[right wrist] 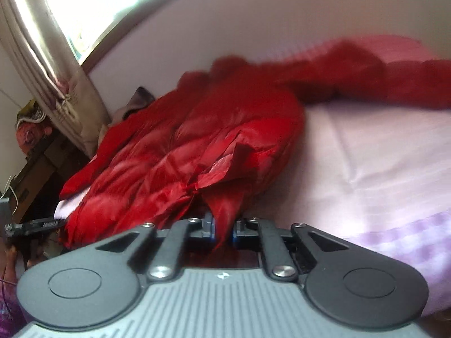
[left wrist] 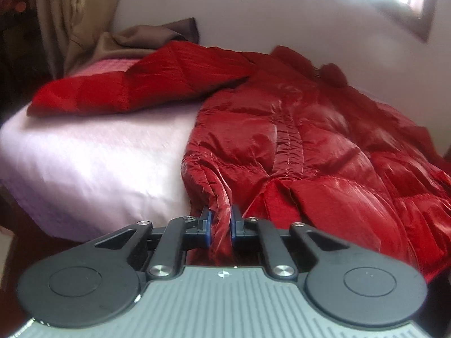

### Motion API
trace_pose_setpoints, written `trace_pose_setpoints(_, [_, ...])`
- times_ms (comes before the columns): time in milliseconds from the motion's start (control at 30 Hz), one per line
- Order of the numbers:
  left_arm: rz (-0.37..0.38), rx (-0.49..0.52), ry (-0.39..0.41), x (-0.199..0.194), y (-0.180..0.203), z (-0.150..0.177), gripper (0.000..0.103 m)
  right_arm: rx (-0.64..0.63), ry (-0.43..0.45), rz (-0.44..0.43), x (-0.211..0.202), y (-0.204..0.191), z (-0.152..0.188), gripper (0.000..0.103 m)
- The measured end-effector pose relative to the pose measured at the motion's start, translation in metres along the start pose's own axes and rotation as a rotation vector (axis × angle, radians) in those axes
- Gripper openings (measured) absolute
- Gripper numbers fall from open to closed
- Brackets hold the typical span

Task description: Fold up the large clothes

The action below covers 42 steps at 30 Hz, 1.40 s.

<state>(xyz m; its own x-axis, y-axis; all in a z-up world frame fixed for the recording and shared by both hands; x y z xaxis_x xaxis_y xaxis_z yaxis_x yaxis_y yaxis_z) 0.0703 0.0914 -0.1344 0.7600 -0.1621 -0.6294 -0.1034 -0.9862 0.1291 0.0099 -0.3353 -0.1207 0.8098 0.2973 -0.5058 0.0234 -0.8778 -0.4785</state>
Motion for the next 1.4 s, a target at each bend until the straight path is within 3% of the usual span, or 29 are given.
trace_pose_setpoints(100, [-0.003, 0.004, 0.021, -0.011, -0.001, 0.008, 0.028, 0.033, -0.048, 0.015, 0.007, 0.011, 0.008, 0.012])
trace_pose_setpoints(167, [-0.041, 0.034, 0.049, -0.02, -0.005, 0.005, 0.066, 0.14, -0.051, 0.011, 0.008, 0.025, 0.011, 0.02])
trace_pose_setpoints(200, [-0.07, 0.04, 0.091, -0.029, -0.008, 0.001, 0.075, 0.199, -0.039, -0.009, 0.007, 0.032, 0.01, 0.022])
trace_pose_setpoints(233, [-0.092, 0.048, 0.13, -0.036, -0.011, -0.006, 0.091, 0.239, -0.01, -0.017, 0.008, 0.034, 0.004, 0.029])
trace_pose_setpoints(267, [-0.109, 0.059, 0.164, -0.044, -0.011, -0.011, 0.1, 0.266, 0.035, -0.007, 0.002, 0.041, -0.004, 0.038])
trace_pose_setpoints(367, [-0.14, 0.097, 0.278, -0.069, -0.004, -0.032, 0.103, 0.335, 0.158, 0.039, -0.014, 0.072, -0.031, 0.057])
trace_pose_setpoints(400, [-0.135, 0.093, 0.3, -0.073, 0.0, -0.039, 0.103, 0.381, 0.191, 0.05, -0.019, 0.088, -0.04, 0.058])
trace_pose_setpoints(533, [-0.07, 0.043, 0.323, -0.075, 0.025, -0.054, 0.103, 0.552, 0.312, 0.146, -0.036, 0.163, -0.068, 0.058])
trace_pose_setpoints(667, [-0.042, -0.003, 0.318, -0.055, 0.046, -0.064, 0.103, 0.7, 0.376, 0.261, -0.042, 0.238, -0.082, 0.073])
trace_pose_setpoints(867, [-0.039, 0.034, 0.308, -0.027, 0.081, -0.07, 0.103, 0.816, 0.441, 0.321, -0.036, 0.305, -0.1, 0.073])
trace_pose_setpoints(1067, [-0.048, 0.071, 0.297, -0.008, 0.099, -0.072, 0.103, 0.805, 0.479, 0.317, -0.01, 0.319, -0.122, 0.072])
trace_pose_setpoints(1200, [-0.054, 0.08, 0.275, 0.004, 0.104, -0.069, 0.103, 0.781, 0.507, 0.342, -0.015, 0.338, -0.128, 0.071])
trace_pose_setpoints(1267, [-0.058, 0.088, 0.267, 0.007, 0.105, -0.066, 0.103, 0.767, 0.514, 0.369, -0.014, 0.339, -0.13, 0.066])
trace_pose_setpoints(1300, [-0.061, 0.092, 0.264, 0.008, 0.105, -0.065, 0.103, 0.731, 0.489, 0.404, -0.011, 0.338, -0.132, 0.058])
trace_pose_setpoints(1333, [-0.061, 0.095, 0.261, 0.01, 0.105, -0.064, 0.103, 0.698, 0.454, 0.449, -0.007, 0.34, -0.134, 0.033])
trace_pose_setpoints(1367, [-0.062, 0.097, 0.258, 0.011, 0.104, -0.064, 0.103, 0.681, 0.421, 0.479, -0.002, 0.343, -0.135, 0.018])
trace_pose_setpoints(1400, [-0.063, 0.097, 0.258, 0.012, 0.104, -0.065, 0.103, 0.684, 0.412, 0.481, 0.0, 0.346, -0.137, 0.016])
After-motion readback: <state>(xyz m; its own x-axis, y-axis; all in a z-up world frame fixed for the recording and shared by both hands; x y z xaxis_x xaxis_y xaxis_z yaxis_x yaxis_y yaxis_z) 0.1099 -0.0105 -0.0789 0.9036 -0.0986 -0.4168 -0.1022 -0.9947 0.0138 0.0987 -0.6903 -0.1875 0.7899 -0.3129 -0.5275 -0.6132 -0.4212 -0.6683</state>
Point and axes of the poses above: each gripper's, at about its wrist camera, not at the fingertips, and x roughly the way its jaws point, y to its right, z to its underside, the point moved 9 cm from there along x, roughly the way its jaws point, and after that the axes turned 5 degrees about y, right-handed, at the moved point
